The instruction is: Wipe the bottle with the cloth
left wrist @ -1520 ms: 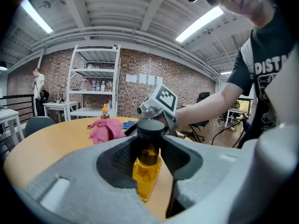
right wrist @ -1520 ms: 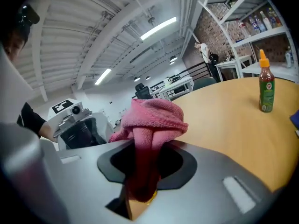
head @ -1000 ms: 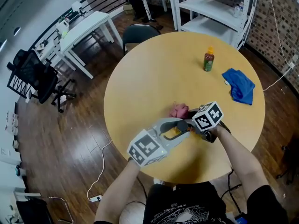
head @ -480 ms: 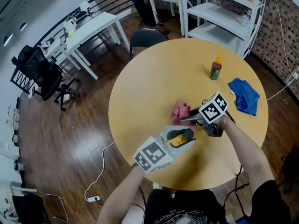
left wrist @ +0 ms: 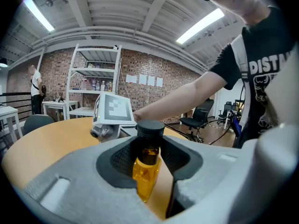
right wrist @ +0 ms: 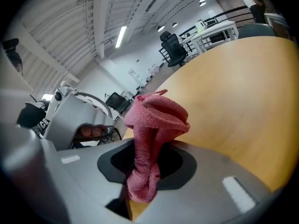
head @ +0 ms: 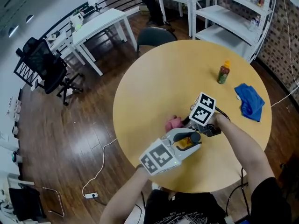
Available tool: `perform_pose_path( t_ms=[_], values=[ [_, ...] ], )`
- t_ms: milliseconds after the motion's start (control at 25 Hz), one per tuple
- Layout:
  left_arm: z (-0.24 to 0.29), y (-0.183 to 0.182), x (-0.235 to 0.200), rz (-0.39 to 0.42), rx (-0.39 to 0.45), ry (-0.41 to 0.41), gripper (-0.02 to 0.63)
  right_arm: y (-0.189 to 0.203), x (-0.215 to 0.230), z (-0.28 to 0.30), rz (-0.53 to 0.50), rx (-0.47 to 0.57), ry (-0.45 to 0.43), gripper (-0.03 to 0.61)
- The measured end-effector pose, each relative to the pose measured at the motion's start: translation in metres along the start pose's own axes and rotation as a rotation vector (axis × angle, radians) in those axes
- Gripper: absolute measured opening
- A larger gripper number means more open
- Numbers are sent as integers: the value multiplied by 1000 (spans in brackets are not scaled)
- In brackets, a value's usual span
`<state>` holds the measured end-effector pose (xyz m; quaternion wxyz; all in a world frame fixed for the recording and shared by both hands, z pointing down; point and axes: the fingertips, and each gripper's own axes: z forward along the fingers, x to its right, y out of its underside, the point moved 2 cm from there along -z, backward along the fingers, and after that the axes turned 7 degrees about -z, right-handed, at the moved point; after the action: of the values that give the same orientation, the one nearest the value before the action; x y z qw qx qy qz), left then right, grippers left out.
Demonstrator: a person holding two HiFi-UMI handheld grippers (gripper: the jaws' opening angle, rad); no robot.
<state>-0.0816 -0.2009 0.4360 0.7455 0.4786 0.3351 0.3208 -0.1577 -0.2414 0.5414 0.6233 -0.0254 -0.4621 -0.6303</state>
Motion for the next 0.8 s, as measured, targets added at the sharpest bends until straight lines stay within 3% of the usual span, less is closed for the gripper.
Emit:
perform_pose_path(
  t_ms=[240,520,640,800],
  values=[
    [0,1,-2,6,-4,-2,160,-7,-13,18,-17,-136,-149,98],
    [-3,1,3,18,-8,3,159,-20,-25,38,-34,-134,-212,98],
    [-1,-1,1,16,-6,0,160,-24,-17,33,-39,-95,-164,98],
    [-3,4,-4,13,0,-8,160,-40,6,13,-76,36,19,100]
  ],
)
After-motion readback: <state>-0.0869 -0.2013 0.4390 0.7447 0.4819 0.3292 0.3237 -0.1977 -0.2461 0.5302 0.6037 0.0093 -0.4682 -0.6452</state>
